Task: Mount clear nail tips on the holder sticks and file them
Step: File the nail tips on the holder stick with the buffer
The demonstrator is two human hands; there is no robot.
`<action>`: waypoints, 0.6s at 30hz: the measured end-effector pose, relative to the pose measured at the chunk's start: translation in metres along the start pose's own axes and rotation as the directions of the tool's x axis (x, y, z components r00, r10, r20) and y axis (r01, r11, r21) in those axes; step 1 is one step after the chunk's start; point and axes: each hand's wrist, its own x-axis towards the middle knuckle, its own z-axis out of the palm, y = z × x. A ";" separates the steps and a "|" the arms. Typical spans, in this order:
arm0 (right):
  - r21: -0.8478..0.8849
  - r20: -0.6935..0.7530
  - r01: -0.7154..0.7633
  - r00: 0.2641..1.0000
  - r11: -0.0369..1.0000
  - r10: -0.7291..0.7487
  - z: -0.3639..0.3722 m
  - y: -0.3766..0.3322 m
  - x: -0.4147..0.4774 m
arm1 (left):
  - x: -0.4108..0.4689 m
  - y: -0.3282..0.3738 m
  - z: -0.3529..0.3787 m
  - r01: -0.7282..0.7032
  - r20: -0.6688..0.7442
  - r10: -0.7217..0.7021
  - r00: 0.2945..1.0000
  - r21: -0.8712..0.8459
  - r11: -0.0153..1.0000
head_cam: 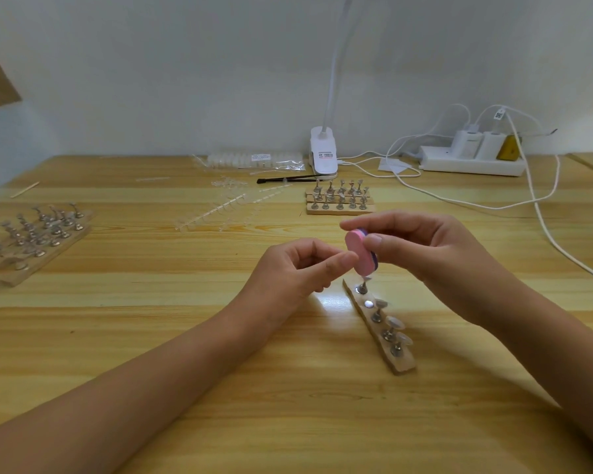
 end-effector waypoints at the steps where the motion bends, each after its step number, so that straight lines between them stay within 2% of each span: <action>1: -0.016 0.026 -0.013 1.000 1.000 0.014 -0.001 -0.001 0.000 | 0.000 0.000 0.000 0.001 0.009 -0.001 1.000 -0.001 1.000; 4: -0.076 0.110 -0.068 0.991 0.995 0.076 -0.008 -0.004 0.000 | 0.000 0.000 0.002 0.013 0.005 -0.013 1.000 -0.015 1.000; 9: -0.006 0.009 -0.056 0.998 0.998 0.056 -0.005 0.003 0.002 | 0.001 -0.003 0.002 0.009 0.008 -0.009 1.000 -0.018 1.000; 13: -0.006 0.106 -0.095 0.990 0.995 0.095 -0.007 0.003 0.002 | 0.003 -0.004 0.000 0.027 -0.037 -0.029 0.999 -0.052 0.998; 18: 0.045 0.003 -0.066 0.998 0.997 0.066 -0.003 0.009 0.002 | 0.005 -0.005 -0.003 0.036 -0.040 -0.038 0.998 -0.055 0.998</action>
